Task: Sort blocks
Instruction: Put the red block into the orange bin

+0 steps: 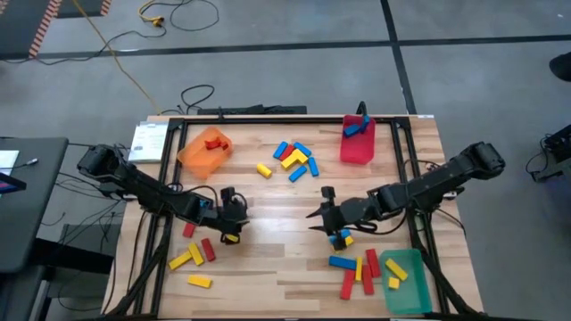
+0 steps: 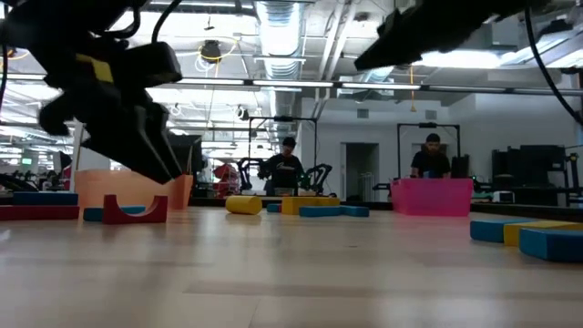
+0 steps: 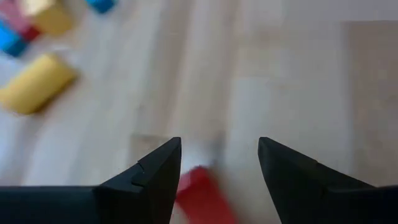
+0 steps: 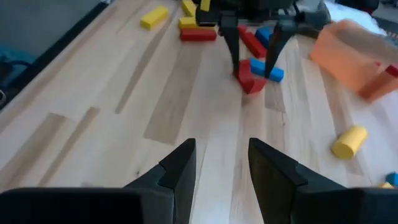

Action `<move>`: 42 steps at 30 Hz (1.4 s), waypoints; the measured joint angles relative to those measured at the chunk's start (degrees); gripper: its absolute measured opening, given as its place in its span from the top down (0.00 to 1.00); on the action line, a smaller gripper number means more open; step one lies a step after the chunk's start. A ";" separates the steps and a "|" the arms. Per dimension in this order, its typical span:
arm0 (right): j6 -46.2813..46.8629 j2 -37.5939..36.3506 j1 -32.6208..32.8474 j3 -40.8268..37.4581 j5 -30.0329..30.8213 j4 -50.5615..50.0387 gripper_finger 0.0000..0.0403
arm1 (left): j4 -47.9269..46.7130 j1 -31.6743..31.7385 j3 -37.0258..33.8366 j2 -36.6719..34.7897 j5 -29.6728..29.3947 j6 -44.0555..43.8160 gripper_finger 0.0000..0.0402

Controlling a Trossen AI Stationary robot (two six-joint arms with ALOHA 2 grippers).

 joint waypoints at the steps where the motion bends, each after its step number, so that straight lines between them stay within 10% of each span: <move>1: 0.37 -0.01 -0.31 -0.40 -0.01 0.40 0.60 | -0.30 0.01 0.00 0.00 -1.84 -0.28 0.48; 7: 1.68 -0.01 -1.46 -2.94 0.01 3.06 0.60 | -1.72 0.28 0.50 -0.02 -8.47 -1.41 0.48; 14: 2.58 -0.01 -1.40 -3.05 0.01 3.15 0.60 | -4.51 3.59 0.68 -0.04 2.96 -7.80 0.48; 31: 4.18 -0.01 0.33 -3.05 0.12 3.14 0.60 | -1.30 3.97 -0.30 6.89 6.10 -14.84 0.48; 42: 5.35 -0.01 0.64 -3.05 0.14 2.94 0.60 | -2.07 5.03 0.46 7.08 8.13 -11.07 0.69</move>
